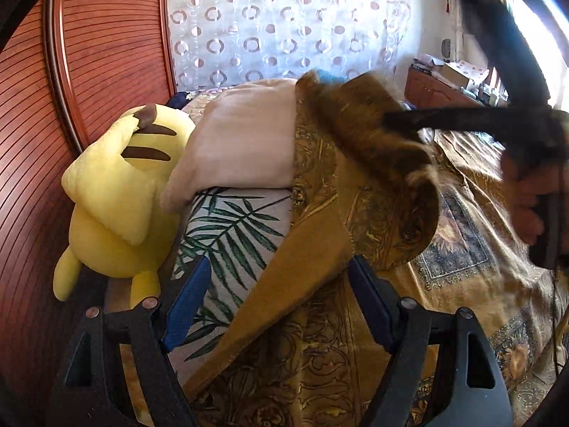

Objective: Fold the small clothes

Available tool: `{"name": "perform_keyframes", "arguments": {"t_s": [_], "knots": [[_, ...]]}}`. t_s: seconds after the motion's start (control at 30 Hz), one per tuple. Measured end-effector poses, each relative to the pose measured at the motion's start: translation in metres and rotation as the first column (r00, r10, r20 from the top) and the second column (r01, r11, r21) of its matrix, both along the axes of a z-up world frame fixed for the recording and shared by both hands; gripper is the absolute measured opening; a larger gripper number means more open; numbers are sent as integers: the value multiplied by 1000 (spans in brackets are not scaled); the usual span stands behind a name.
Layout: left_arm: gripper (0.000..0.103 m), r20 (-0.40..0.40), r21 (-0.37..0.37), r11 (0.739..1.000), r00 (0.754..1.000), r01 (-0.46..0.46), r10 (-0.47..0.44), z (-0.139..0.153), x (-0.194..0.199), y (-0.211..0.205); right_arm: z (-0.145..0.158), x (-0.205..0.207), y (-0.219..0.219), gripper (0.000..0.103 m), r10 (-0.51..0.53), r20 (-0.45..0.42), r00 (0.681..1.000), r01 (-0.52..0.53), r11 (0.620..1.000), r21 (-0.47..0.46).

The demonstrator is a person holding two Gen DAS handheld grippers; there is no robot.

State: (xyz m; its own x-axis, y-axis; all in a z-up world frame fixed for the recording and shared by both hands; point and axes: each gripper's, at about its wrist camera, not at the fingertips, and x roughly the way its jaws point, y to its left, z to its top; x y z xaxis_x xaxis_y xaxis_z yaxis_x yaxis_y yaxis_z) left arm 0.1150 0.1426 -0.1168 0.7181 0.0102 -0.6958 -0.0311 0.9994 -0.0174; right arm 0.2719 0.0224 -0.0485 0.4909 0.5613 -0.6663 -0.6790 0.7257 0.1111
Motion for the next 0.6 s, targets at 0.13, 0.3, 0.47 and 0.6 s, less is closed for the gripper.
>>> {"name": "perform_keyframes", "arguments": {"t_s": [0.13,0.3,0.47,0.6], "knots": [[80,-34,16,1000,999,8,-7,-6,7,-4,4,-7,-45,16,-144,33,989,144,989,-16],[80,-50,4,1000,999,19,-18,-8,9,-2,-6,-17,-73,46,-169,94,981,177,981,-79],[80,-48,1,1000,999,19,-19,-9,12,-1,-4,-30,-73,55,-137,66,988,140,990,-37],[80,-47,-3,1000,999,23,-23,-9,13,-2,-4,-36,-52,55,-65,23,998,65,998,6]]}}
